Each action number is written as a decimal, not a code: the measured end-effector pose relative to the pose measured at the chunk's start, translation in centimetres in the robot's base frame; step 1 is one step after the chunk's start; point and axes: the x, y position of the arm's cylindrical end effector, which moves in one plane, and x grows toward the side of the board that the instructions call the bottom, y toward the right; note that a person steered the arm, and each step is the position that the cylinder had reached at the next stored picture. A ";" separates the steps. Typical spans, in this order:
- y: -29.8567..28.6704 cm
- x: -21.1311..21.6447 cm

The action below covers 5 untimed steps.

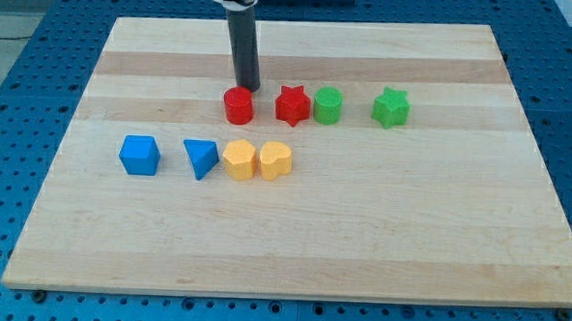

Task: Push the green circle towards the top center of the board

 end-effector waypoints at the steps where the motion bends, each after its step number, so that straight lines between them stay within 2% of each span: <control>1: 8.1 -1.7; 2: 18.2 -2.5; 3: 24.1 2.1; 4: 23.7 9.6; 5: 16.8 12.0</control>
